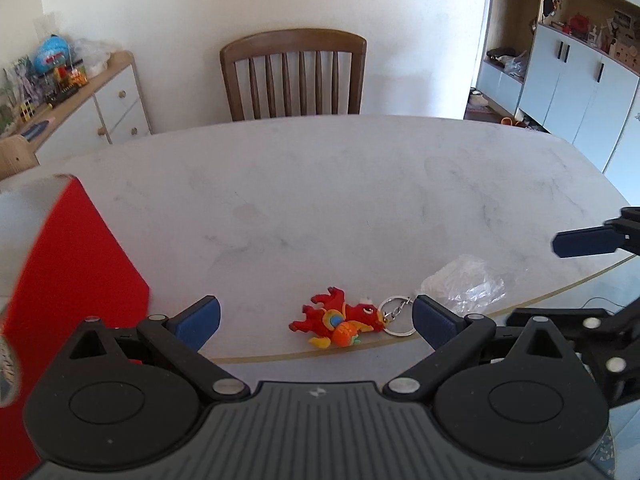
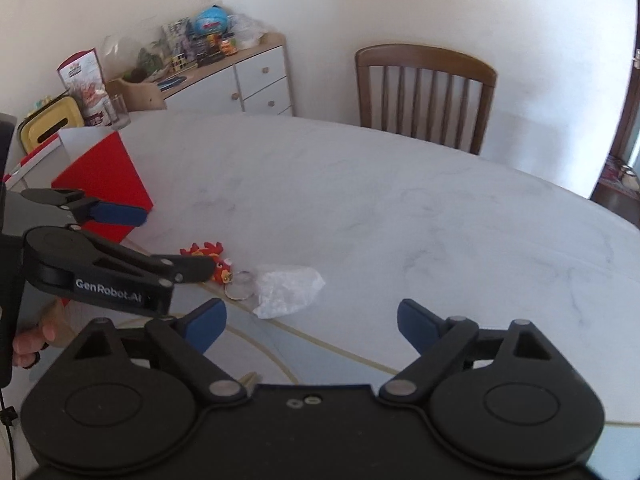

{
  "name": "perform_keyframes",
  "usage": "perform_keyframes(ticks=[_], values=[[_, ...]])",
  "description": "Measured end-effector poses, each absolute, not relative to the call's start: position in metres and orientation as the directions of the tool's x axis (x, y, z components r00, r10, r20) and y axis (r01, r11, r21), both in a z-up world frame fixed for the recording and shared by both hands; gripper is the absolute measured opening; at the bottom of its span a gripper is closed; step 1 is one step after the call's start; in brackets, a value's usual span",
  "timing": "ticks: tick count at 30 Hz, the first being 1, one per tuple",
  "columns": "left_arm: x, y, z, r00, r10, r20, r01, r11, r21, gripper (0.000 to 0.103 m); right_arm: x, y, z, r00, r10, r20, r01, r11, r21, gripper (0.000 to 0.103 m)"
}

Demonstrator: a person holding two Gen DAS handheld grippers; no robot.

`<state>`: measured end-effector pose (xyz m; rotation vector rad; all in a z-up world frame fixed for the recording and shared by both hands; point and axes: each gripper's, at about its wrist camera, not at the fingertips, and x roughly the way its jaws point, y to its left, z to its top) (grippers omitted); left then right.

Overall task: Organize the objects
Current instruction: 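Move both open grippers back over the plush keychain and plastic bag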

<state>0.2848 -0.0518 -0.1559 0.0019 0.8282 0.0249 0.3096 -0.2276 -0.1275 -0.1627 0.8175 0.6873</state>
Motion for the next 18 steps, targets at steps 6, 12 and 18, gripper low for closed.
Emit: perform_keyframes(ticks=[6,12,18], values=[[0.290,-0.045,-0.169,0.663,0.008,-0.749,-0.047,0.998,-0.031,0.103,0.320,-0.218,-0.141,0.458,0.519,-0.722,-0.644,0.754,0.133,0.081],[0.293,-0.043,-0.177,0.654,-0.008,-0.756,-0.053,0.997,-0.057,0.102,0.323,-0.211,-0.149,0.434,0.537,-0.724,-0.672,0.728,0.138,0.075],[0.295,-0.042,-0.181,0.660,-0.018,-0.751,-0.043,0.997,-0.062,0.097,0.326,-0.207,-0.151,0.421,0.551,-0.720,-0.697,0.705,0.131,0.071]])
